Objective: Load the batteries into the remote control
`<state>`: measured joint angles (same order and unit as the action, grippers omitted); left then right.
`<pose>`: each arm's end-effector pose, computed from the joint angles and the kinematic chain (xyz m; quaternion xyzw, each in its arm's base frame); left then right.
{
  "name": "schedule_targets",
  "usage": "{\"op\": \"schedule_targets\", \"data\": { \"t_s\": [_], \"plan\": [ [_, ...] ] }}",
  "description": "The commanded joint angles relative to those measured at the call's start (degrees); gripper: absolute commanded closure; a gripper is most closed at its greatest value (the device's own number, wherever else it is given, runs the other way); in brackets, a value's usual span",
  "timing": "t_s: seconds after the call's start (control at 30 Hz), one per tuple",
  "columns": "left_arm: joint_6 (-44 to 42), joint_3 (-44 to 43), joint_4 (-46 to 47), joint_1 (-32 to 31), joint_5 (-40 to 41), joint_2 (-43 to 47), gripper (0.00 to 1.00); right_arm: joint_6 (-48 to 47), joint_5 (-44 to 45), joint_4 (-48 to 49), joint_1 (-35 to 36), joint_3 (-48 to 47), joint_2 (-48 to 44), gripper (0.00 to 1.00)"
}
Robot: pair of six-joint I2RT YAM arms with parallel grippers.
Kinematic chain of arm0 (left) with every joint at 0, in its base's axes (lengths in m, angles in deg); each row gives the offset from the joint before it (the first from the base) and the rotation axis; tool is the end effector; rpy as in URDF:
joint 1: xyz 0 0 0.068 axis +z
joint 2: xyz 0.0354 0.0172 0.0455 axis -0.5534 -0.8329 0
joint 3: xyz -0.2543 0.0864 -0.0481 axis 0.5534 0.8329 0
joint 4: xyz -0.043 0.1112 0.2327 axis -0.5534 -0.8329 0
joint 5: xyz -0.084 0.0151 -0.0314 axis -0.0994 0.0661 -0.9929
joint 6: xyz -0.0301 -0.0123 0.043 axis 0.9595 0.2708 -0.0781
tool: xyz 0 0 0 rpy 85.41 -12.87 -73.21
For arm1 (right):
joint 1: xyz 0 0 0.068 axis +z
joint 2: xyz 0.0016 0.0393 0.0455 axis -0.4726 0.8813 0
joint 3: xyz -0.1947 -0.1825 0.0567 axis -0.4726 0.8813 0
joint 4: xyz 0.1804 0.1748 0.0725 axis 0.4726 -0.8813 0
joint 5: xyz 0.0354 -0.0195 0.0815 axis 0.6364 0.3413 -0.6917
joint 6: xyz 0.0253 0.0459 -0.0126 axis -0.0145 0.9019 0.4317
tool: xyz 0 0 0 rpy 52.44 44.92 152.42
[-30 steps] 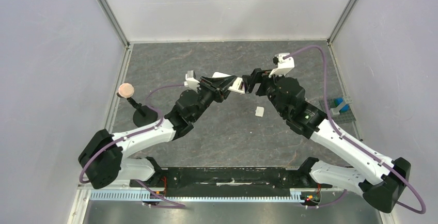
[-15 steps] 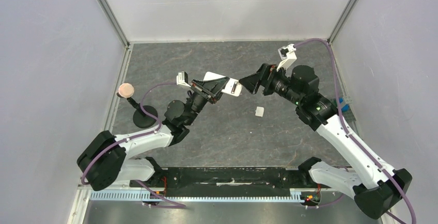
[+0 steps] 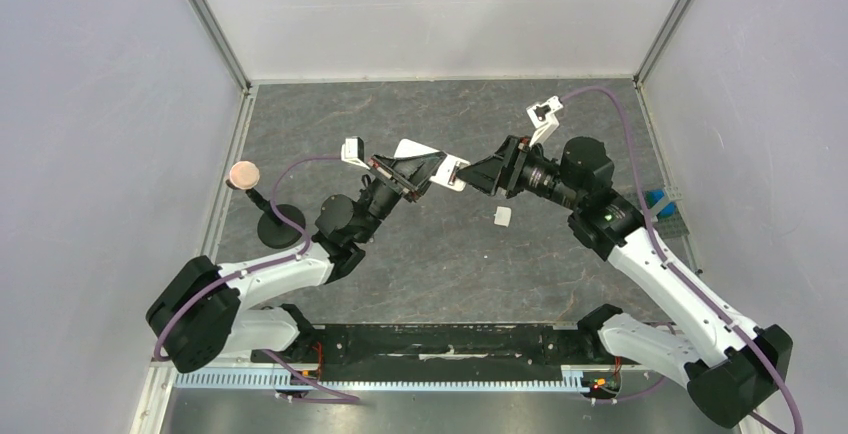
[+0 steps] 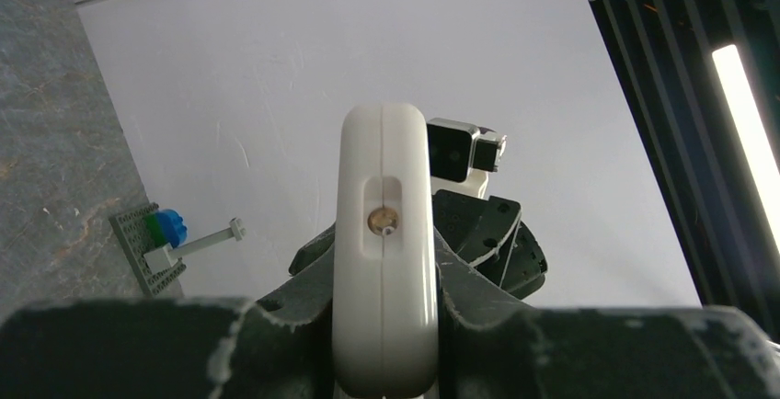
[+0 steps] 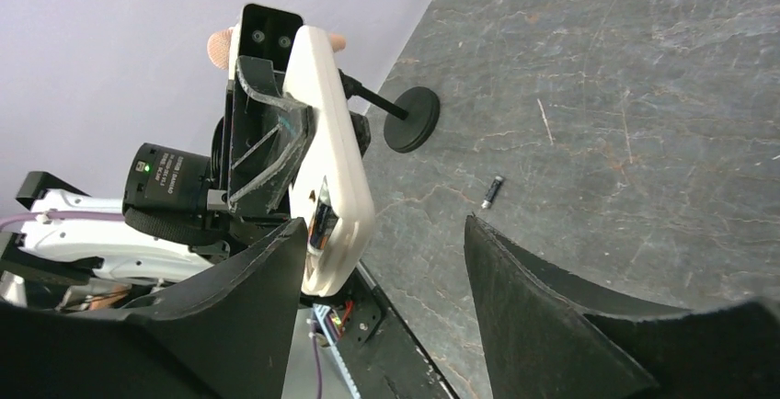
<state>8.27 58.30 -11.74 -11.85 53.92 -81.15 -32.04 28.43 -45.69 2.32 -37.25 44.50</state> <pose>0.1840 -0.1826 0.2900 -0.1996 0.5233 -0.7260 0.3991 0.1908 0.1297 0.3637 -0.0411 0.7425 0.5295 0.4082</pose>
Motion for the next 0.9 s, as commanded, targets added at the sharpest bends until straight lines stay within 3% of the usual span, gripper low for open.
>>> {"op": "schedule_targets", "data": {
  "t_s": [0.0,0.4,0.87],
  "plan": [
    [-4.4,-2.6,2.6,0.1,-1.8,0.5,0.98,3.8,-1.5,7.3,-0.2,1.9,-0.1,0.35],
    [-3.7,-2.1,3.4,0.1,-1.8,-0.3,0.98,9.4,-0.8,12.5,-0.2,4.8,0.0,0.42],
    [-3.7,-2.1,4.3,0.1,-1.9,-0.8,0.98,12.0,0.4,12.5,-0.3,6.5,0.6,0.63]
  ]
}}
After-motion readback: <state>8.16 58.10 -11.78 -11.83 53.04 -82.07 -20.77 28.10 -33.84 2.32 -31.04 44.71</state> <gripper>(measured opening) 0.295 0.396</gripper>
